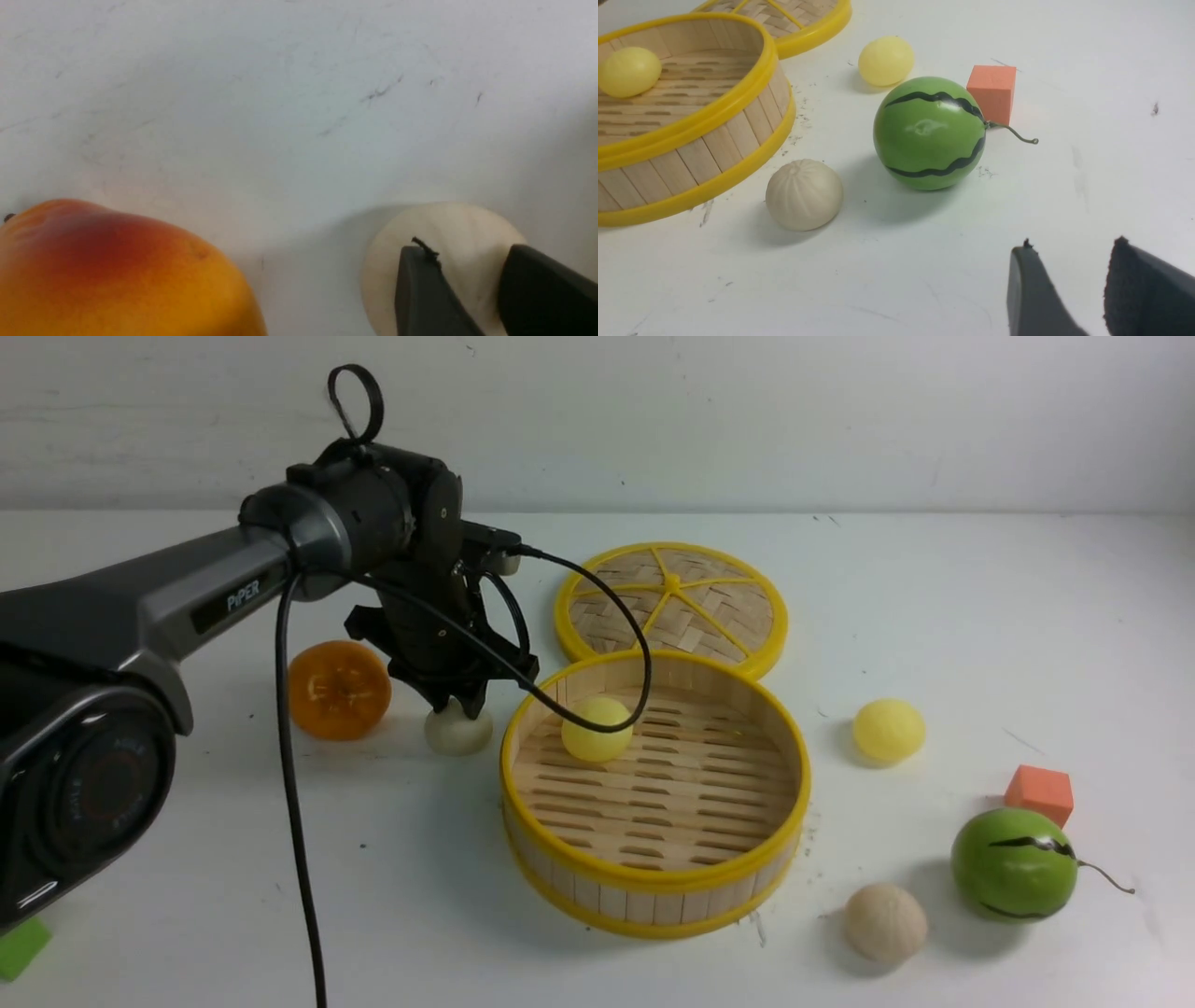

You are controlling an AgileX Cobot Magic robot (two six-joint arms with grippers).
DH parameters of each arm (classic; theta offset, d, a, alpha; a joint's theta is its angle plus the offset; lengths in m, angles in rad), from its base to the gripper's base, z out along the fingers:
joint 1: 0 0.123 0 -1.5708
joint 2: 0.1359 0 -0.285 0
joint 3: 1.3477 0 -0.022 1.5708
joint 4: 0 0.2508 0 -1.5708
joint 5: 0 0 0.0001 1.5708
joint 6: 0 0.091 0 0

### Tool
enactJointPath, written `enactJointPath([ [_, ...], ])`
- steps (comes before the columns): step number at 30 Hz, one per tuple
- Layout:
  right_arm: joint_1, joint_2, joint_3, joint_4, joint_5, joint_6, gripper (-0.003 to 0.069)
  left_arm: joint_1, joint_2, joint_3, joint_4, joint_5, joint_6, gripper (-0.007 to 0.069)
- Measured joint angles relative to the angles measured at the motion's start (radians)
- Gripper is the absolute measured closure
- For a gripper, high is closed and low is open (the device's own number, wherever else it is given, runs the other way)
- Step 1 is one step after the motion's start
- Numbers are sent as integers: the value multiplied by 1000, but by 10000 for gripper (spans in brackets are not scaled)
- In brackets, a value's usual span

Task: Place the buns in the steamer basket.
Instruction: Use the left arm to grab a steamed stuffed bun, then use the left arm to put the steamed stuffed bun into the steamer

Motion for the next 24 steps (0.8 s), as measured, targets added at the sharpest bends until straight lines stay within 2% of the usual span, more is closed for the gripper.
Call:
enactJointPath([
  [2,0,0,0,0,0,0,418,0,0,0,0,9,0,429],
  [4,0,0,0,0,0,0,418,0,0,0,0,19,0,497],
  [6,0,0,0,0,0,0,418,0,0,0,3,28,0,602],
  [8,0,0,0,0,0,0,418,0,-2,-2,12,42,0,634],
  [12,0,0,0,0,0,0,418,0,-24,-15,18,88,0,637],
  [17,0,0,0,0,0,0,418,-24,-187,-18,2,234,-26,637],
  [20,0,0,0,0,0,0,418,-81,-258,-18,2,248,-31,637],
  [24,0,0,0,0,0,0,418,-222,-294,-17,-5,274,-31,637],
])
